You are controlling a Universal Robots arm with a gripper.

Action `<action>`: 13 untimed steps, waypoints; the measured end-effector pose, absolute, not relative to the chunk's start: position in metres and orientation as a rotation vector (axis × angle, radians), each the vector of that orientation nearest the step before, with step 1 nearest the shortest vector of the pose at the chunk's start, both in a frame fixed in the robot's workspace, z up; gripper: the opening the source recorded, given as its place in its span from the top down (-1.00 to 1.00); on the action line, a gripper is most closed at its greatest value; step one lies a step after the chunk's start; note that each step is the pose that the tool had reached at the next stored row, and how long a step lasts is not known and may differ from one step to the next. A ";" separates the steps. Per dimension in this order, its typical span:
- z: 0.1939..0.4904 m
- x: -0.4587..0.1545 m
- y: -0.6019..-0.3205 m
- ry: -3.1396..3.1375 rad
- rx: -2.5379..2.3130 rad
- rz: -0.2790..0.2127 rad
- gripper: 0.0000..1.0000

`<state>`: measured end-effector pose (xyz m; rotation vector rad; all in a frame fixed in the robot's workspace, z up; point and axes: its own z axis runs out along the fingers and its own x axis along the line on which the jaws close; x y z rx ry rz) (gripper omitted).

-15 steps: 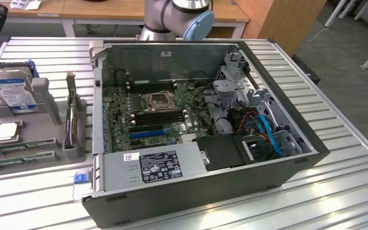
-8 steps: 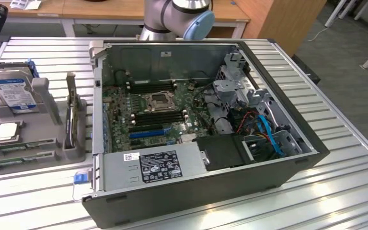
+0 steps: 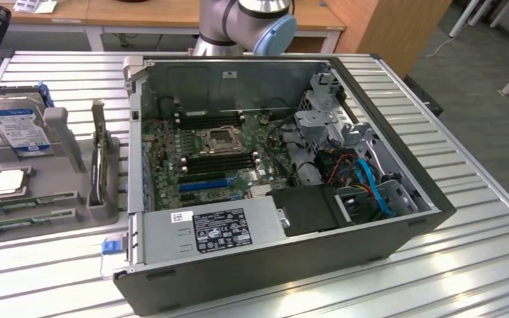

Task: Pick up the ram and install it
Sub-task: 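Pick up the ram and move it above insertion slot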

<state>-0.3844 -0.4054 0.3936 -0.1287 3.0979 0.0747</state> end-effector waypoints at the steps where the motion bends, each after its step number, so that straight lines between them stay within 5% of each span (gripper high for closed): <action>1: 0.394 -0.384 -0.405 3.098 -0.128 0.075 0.77; 5: 0.394 -0.384 -0.405 3.098 -0.124 0.075 0.53; 13: 0.394 -0.385 -0.405 3.087 -0.320 0.078 0.53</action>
